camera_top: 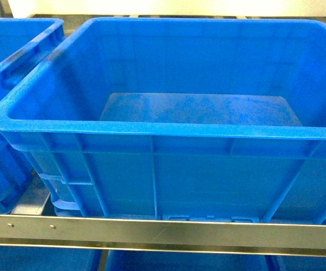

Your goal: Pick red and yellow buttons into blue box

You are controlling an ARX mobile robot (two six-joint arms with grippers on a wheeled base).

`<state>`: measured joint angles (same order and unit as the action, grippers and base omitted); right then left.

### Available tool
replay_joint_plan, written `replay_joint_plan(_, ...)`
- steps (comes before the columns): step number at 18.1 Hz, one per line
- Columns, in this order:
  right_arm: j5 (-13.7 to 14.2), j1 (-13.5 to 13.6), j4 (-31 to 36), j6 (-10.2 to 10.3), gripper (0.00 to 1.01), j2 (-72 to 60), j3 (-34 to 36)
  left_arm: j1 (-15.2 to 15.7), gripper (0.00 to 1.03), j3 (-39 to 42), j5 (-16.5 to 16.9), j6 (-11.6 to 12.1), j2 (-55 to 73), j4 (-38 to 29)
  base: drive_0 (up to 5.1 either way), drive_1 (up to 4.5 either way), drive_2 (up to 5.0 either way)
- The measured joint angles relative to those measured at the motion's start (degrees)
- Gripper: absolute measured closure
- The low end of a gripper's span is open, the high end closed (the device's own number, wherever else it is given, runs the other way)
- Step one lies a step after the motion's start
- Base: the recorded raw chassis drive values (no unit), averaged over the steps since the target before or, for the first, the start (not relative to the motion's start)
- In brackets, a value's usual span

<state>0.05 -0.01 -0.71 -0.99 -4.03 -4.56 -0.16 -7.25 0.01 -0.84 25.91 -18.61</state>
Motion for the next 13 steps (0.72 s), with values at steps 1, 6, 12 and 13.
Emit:
replay_joint_plan(1, 0.0, 0.0, -0.02, -0.09, 1.0, 0.31, 0.5, 0.02, 0.98, 0.44, 0.0, 0.0, -0.79, 0.28, 0.0, 0.0, 0.0)
replay_joint_plan(6, -0.04, 0.0, 0.31, 0.15, 0.99, 1.31, 1.68, 0.11, 1.01, 3.37, 0.0, 0.2, -5.97, 2.75, 0.0, 0.0, 0.0)
replay_joint_plan(12, -0.07, 0.0, 0.48, 0.15, 0.99, 3.82, 3.74, 0.11, 1.01, 5.11, -0.02, 0.2, -11.61, 6.38, 0.0, 0.0, 0.0)
replay_joint_plan(13, -0.07, 0.0, 0.5, 0.15, 0.99, 3.82, 3.74, 0.11, 1.01, 6.27, -0.02, 0.2, -12.24, 4.44, 0.0, 0.0, 0.0)
